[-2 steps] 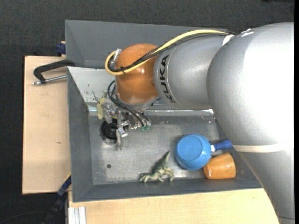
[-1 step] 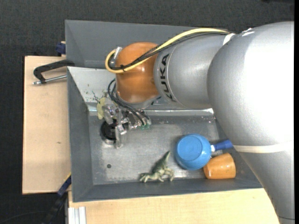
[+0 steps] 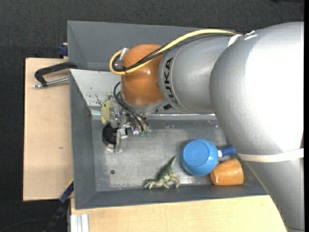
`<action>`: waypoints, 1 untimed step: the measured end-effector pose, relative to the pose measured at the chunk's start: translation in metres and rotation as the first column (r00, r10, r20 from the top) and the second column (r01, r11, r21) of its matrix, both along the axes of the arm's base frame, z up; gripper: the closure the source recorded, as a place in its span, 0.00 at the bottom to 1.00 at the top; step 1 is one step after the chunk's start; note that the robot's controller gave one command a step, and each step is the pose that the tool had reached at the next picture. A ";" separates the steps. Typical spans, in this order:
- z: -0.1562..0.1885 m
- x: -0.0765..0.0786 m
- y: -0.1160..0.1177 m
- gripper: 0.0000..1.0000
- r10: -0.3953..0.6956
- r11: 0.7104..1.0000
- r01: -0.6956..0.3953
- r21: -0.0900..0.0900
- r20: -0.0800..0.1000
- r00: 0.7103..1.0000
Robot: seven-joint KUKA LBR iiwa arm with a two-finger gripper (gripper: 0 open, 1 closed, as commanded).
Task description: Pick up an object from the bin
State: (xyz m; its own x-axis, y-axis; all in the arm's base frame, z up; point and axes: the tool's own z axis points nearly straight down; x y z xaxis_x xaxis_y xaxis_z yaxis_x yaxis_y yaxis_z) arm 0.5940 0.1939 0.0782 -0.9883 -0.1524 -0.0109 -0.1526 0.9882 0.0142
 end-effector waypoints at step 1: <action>0.145 -0.008 -0.037 1.00 0.245 0.969 -0.245 -0.015 0.007 0.969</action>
Offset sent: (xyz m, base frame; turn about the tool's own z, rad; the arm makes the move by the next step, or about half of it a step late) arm -0.0103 -0.0377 0.1398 -0.2489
